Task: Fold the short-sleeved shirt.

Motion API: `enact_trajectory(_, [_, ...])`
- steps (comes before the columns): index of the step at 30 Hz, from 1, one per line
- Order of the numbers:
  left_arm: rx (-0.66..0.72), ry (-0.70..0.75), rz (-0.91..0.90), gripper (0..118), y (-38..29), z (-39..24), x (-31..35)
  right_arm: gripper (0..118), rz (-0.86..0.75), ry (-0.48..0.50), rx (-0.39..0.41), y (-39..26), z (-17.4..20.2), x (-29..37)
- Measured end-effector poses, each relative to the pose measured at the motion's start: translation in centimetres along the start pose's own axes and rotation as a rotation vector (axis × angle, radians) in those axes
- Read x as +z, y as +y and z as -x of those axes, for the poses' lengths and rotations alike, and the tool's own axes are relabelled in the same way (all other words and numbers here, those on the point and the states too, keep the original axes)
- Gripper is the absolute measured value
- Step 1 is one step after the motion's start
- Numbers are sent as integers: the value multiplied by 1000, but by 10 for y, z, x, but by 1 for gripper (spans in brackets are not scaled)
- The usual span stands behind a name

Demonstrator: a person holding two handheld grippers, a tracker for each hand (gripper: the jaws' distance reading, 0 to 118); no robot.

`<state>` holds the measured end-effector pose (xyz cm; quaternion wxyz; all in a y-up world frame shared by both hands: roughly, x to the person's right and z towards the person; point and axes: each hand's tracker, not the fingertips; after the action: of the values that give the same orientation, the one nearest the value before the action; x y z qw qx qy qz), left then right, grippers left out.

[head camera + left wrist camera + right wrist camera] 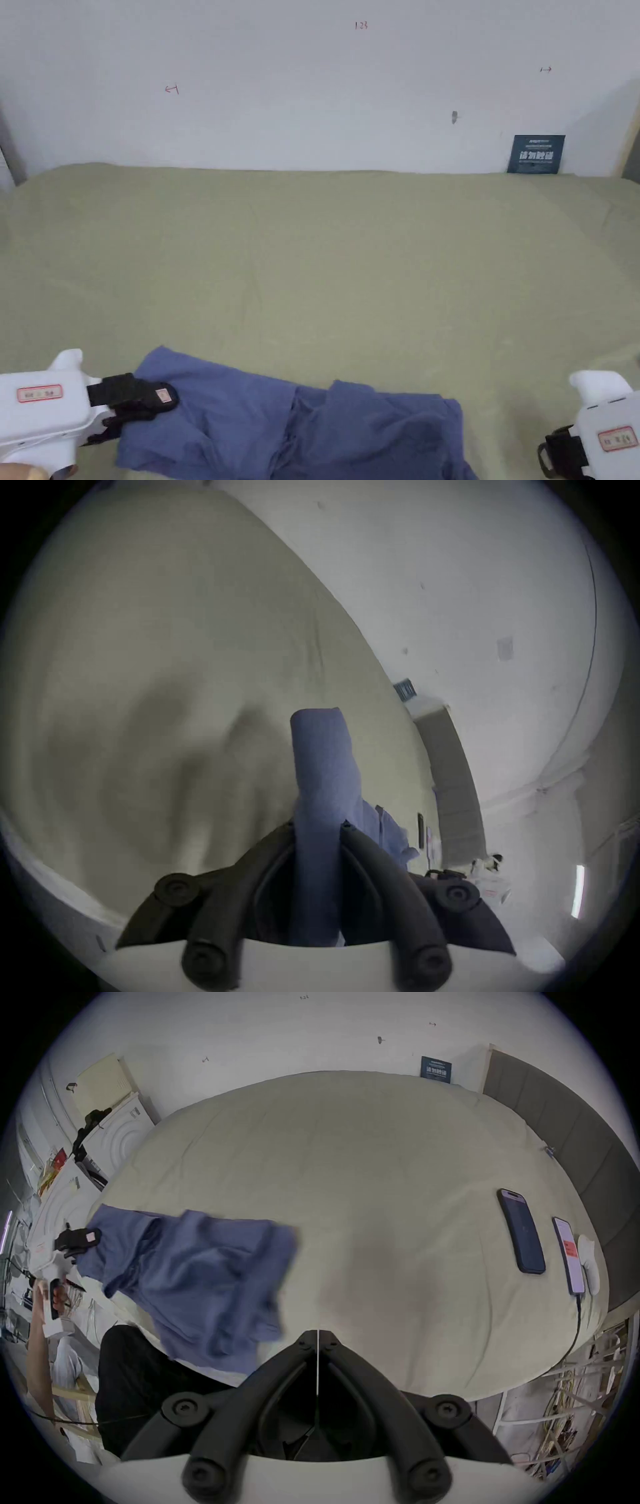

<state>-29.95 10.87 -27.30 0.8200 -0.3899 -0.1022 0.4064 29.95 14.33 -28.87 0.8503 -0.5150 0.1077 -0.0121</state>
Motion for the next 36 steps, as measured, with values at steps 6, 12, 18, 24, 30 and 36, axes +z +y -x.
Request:
enact_trajectory(6, [-101,119,0,12,-6,-47,24,1,26,37,8,4,12,-17])
enact_trajectory(12, [-348,170,72,12,-35,-144,-26,1,31,20,7,-2,4,-11])
enact_trajectory(18, [-520,142,279,12,-77,-203,-112,1,10,-3,-29,-9,-15,-1])
enact_trajectory(24, [-510,30,428,80,-114,-219,-168,1,15,-7,-54,-18,-28,-3])
enact_trajectory(30, [-292,-136,333,95,-100,-195,-149,1,23,3,-47,-23,-28,-3])
enact_trajectory(36, [-310,-196,276,10,-103,-162,-132,1,2,4,-37,-21,-24,3])
